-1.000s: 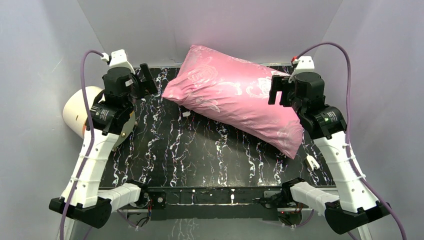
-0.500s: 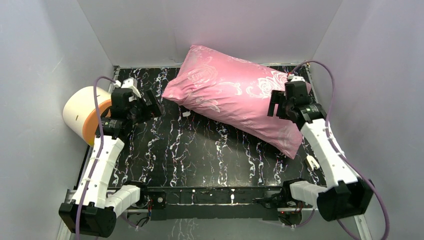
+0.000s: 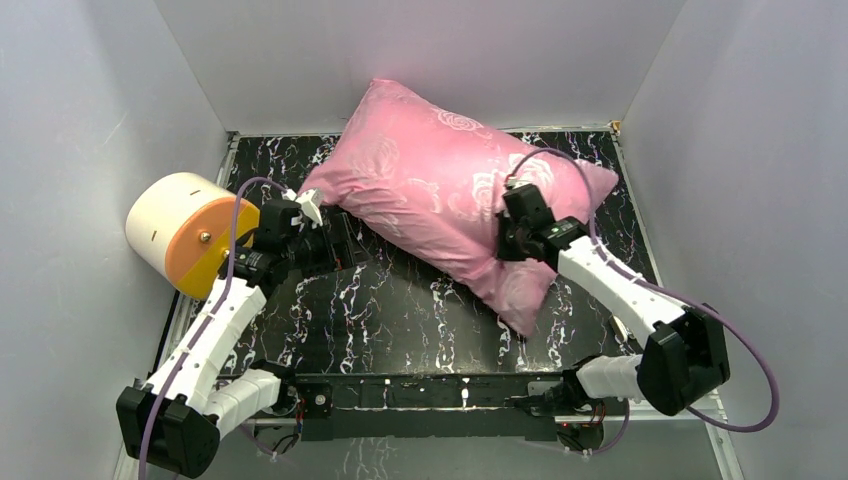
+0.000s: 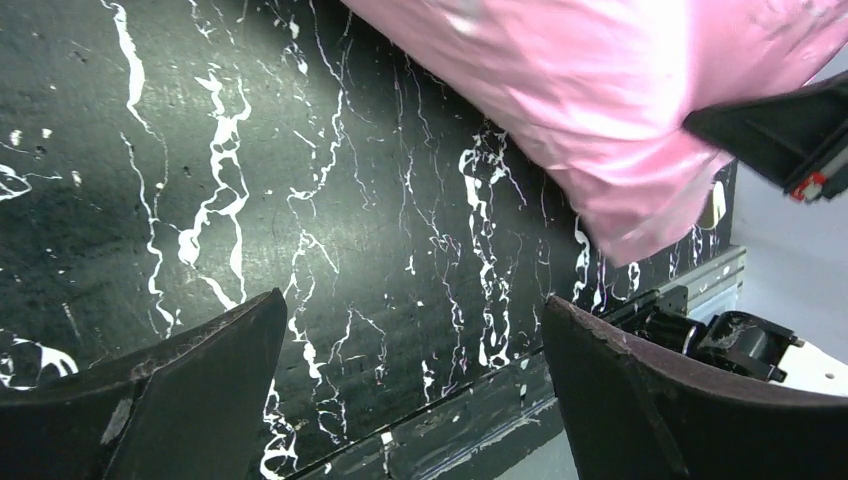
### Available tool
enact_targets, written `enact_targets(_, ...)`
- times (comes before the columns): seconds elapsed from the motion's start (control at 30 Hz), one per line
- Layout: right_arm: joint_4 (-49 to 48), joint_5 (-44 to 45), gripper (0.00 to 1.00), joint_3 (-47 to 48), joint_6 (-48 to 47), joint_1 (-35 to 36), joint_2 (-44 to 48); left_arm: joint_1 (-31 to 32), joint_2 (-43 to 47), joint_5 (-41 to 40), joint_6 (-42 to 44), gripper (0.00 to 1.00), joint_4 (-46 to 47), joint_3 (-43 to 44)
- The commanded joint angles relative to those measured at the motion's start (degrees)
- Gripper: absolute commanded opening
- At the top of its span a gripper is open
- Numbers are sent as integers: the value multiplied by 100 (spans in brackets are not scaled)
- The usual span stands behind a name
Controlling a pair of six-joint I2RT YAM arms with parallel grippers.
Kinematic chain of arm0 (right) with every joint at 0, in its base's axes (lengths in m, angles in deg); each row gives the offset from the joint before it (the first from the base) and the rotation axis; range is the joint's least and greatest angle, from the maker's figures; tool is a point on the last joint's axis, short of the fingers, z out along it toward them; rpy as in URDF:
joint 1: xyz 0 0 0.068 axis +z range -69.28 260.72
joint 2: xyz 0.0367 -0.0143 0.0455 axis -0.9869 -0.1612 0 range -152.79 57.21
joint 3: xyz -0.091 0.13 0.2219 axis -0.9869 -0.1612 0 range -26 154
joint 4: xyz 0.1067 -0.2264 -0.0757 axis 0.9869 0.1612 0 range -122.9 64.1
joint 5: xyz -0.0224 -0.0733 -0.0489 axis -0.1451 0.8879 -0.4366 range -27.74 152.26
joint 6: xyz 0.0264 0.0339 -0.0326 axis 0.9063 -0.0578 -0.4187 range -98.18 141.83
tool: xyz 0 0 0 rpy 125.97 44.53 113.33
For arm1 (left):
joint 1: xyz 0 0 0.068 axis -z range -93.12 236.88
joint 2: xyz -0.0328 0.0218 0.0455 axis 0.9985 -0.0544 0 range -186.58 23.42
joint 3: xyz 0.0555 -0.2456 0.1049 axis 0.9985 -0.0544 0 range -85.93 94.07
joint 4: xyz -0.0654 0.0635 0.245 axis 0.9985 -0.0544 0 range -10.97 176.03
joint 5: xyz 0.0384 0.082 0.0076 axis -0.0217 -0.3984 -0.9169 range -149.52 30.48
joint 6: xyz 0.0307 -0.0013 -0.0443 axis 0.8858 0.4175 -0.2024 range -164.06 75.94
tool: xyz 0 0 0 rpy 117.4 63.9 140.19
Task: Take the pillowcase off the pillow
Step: Turn over the pillow at the center of the board.
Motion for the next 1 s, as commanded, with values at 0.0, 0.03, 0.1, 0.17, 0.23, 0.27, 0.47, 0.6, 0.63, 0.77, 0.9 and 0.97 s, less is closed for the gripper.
enact_targets(0.0, -404, -1071, 1, 313, 450, 1236, 292, 94, 221, 252, -129, 98, 94, -121)
enact_targets(0.03, -348, -1191, 7, 444, 399, 1358, 375, 98, 217, 233, -128, 98, 98, -120)
enact_targets(0.1, -139, -1091, 26, 733, 292, 1535, 547, 108, 208, 214, -118, 98, 112, -114)
enact_targets(0.17, 161, -486, 45, 1038, 181, 1641, 762, 116, 196, 169, -108, 98, 104, -95)
enact_targets(0.23, 351, 302, 72, 1207, 59, 1701, 995, 118, 217, 129, -109, 98, 105, -126)
enact_targets(0.27, 341, 648, 79, 1224, -72, 1710, 1103, 121, 229, 94, -110, 98, 107, -152)
enact_targets(0.47, 167, 790, 90, 1288, -989, 1723, 1080, 127, 337, -132, -269, 98, 160, -467)
enact_targets(0.6, -391, 506, 86, 955, -1277, 2260, 907, 122, 503, -523, -482, 98, 154, -617)
enact_targets(0.63, -607, 843, 86, 819, -1527, 2644, 893, 127, 600, -630, -543, 98, 151, -634)
enact_targets(0.77, -1242, 2448, 91, 505, -2479, 3876, 536, 128, 969, -1160, -728, 98, 24, -612)
enact_targets(0.9, -1418, 3482, 98, 283, -2906, 4082, -148, 124, 1295, -1684, -822, 98, -220, -544)
enact_targets(0.97, -1525, 3748, 98, 17, -2833, 4078, -505, 128, 1427, -1836, -845, 98, -323, -533)
